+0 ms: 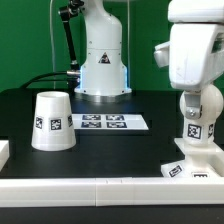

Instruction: Assemble lamp

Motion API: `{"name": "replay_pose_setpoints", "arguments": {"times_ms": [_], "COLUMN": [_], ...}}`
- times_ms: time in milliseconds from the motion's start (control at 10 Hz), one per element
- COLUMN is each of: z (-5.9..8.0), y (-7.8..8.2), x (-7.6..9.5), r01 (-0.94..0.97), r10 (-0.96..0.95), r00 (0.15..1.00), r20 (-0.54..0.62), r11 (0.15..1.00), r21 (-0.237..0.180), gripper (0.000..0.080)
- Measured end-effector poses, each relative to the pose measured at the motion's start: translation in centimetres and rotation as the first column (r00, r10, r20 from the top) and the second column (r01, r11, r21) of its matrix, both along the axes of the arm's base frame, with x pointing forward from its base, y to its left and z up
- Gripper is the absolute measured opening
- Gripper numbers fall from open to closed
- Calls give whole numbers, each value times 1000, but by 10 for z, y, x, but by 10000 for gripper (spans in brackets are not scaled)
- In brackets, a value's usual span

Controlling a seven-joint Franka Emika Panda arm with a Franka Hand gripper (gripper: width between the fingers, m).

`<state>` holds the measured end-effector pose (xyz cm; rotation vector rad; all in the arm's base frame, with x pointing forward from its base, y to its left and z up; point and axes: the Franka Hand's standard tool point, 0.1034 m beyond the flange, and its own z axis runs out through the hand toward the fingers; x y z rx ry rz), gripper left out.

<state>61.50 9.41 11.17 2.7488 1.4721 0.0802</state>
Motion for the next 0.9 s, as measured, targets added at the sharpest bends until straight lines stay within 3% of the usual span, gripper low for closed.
{"name": "replay_pose_setpoints", "arguments": {"times_ms": [500, 900], "z": [0, 1], "y": [3, 2], "x": [1, 2], "r01": [378, 624], "r10": [-378, -624], "r00": [926, 781], "r20": [-2, -11], "r11": [925, 780], "r21": [29, 44], "gripper": [578, 579]}}
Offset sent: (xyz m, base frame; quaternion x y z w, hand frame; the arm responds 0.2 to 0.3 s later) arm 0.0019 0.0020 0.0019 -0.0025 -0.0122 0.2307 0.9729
